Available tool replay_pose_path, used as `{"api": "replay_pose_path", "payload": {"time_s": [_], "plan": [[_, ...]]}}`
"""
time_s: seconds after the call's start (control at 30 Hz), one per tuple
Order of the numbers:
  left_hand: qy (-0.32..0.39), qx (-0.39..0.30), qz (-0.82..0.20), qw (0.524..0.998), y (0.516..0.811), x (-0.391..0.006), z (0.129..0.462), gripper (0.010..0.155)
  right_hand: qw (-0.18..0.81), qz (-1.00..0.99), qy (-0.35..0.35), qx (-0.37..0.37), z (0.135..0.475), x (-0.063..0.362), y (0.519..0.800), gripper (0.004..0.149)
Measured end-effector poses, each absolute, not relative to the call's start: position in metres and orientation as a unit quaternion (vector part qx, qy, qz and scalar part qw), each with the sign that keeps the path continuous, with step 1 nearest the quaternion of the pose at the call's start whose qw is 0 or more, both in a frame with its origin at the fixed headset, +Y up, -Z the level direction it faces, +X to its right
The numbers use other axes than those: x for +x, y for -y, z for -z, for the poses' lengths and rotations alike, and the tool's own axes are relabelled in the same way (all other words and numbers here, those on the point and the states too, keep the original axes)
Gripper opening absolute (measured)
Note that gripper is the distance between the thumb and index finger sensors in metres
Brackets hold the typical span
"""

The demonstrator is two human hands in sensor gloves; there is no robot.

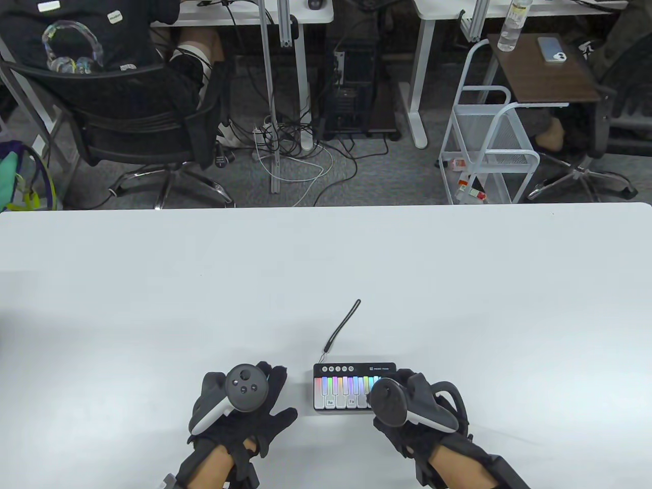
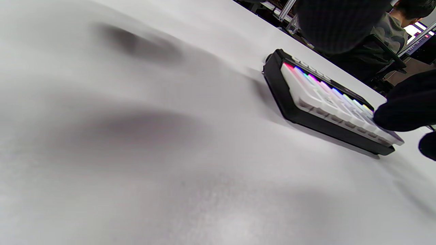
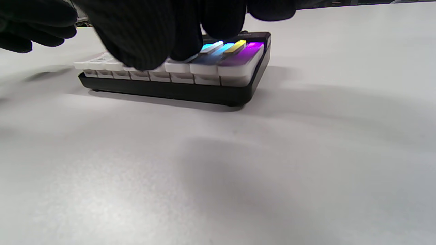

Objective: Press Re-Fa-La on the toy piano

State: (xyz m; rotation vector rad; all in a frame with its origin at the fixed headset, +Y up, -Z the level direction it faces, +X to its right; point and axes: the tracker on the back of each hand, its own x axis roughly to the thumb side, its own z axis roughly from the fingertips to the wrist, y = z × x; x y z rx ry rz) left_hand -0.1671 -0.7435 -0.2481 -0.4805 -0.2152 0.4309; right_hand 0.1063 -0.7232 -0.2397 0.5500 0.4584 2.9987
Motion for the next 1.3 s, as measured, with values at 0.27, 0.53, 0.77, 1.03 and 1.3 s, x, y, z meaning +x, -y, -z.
{"api": "replay_pose_path", "payload": {"time_s": [0.27, 0.53, 0.77, 1.03, 1.3], "plan": [[0.105, -0.236, -0.211, 0.943, 0.743, -0.167, 0.248, 0.085, 0.023, -0.973, -0.142, 0.180, 0.238, 0.105, 0.724, 0.051], [0.105, -0.236, -0.210, 0.943, 0.743, -0.167, 0.248, 0.085, 0.014, -0.972, -0.148, 0.180, 0.236, 0.104, 0.726, 0.053], [0.105, -0.236, -0.210, 0.943, 0.743, -0.167, 0.248, 0.085, 0.037, -0.974, -0.140, 0.175, 0.241, 0.105, 0.718, 0.053], [0.106, -0.236, -0.210, 0.943, 0.743, -0.167, 0.248, 0.085, 0.052, -0.975, -0.130, 0.175, 0.255, 0.093, 0.707, 0.055], [0.107, -0.235, -0.211, 0.943, 0.743, -0.167, 0.248, 0.085, 0.036, -0.973, -0.129, 0.188, 0.269, 0.066, 0.706, 0.056]]}}
